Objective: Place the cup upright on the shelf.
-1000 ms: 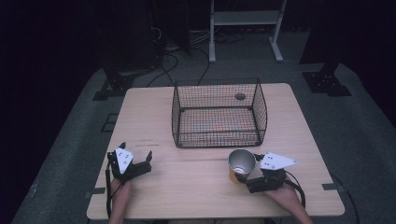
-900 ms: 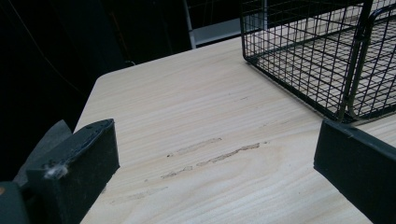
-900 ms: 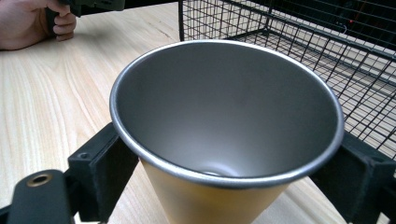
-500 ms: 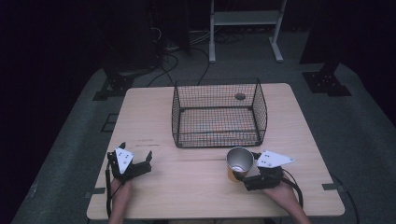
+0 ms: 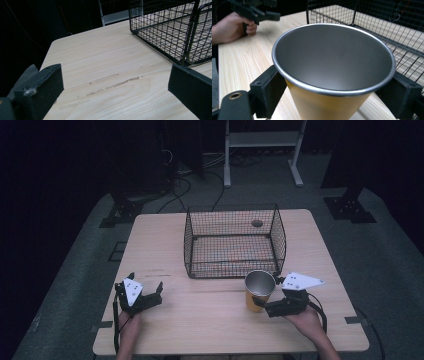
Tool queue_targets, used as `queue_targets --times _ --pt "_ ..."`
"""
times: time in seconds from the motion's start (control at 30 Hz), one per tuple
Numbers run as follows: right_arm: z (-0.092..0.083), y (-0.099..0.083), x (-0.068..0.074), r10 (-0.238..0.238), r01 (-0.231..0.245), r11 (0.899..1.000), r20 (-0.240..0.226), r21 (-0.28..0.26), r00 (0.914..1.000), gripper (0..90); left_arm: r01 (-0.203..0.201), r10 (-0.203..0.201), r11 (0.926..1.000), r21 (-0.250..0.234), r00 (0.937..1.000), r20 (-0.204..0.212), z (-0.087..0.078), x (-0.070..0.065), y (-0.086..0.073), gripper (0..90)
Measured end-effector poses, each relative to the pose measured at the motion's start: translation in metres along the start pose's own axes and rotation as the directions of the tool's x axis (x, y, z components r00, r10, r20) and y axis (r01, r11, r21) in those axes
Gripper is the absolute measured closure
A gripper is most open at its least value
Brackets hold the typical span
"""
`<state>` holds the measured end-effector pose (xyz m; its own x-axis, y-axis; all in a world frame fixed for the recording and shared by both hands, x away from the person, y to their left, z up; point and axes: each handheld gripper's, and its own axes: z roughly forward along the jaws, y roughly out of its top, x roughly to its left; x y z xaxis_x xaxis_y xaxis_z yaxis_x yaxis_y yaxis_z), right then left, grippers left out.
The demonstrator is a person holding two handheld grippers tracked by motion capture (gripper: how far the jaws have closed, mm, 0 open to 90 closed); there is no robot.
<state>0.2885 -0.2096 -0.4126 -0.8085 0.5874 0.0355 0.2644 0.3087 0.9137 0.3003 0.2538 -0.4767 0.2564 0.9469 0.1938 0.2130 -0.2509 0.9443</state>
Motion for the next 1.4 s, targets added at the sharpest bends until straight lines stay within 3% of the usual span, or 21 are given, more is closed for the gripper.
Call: queue_targets --times 0.33,0.77,1.0,1.4 --pt "-0.006 0.032 -0.011 0.023 -0.023 1.000 -0.023 -0.010 0.9995 13.3 0.002 -0.002 1.0000 0.000 1.0000 0.000 0.000 0.000 0.000 0.0" --pt "-0.013 0.079 -0.021 -0.014 0.014 1.000 -0.004 -0.026 0.9999 13.3 0.003 -0.003 1.0000 0.000 1.0000 0.000 0.000 0.000 0.000 0.0" --pt "-0.009 0.097 -0.031 -0.016 0.016 0.999 0.009 -0.029 0.9998 13.3 0.008 -0.008 1.0000 0.001 1.0000 0.001 0.000 0.000 0.000 0.0" --pt "0.012 0.118 -0.043 -0.046 0.046 0.999 0.006 0.014 0.9989 13.4 0.010 -0.010 1.0000 -0.001 0.9999 0.002 0.000 0.000 0.000 0.0"
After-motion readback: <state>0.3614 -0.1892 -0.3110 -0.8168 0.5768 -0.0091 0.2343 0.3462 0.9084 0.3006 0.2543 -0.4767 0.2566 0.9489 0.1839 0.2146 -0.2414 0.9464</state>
